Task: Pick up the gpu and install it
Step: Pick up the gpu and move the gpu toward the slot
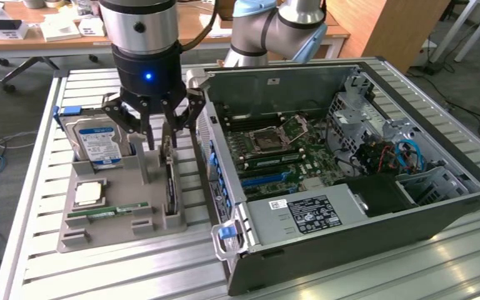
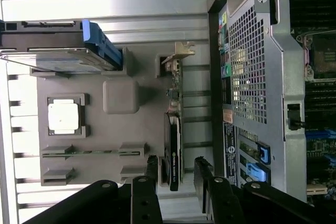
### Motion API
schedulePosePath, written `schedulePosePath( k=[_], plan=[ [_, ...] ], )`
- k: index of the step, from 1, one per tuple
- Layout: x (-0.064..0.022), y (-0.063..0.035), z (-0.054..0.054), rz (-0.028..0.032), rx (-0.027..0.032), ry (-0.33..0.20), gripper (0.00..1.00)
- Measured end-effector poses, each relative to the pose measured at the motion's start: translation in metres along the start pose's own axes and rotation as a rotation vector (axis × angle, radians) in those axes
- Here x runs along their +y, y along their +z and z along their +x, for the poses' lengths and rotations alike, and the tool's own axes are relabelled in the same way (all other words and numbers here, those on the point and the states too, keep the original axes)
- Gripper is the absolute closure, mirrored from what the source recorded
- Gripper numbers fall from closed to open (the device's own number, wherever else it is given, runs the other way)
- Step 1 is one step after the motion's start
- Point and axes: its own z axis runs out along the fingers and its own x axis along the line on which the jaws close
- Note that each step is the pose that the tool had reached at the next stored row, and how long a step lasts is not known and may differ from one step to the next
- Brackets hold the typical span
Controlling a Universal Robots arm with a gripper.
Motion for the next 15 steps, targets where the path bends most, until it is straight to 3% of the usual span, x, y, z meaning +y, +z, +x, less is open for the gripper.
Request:
schedulePosePath(
  k=[15],
  plan=[
    [-0.0012, 0.0266, 0.001, 0.0001, 0.0001, 0.000, 0.59]
  ],
)
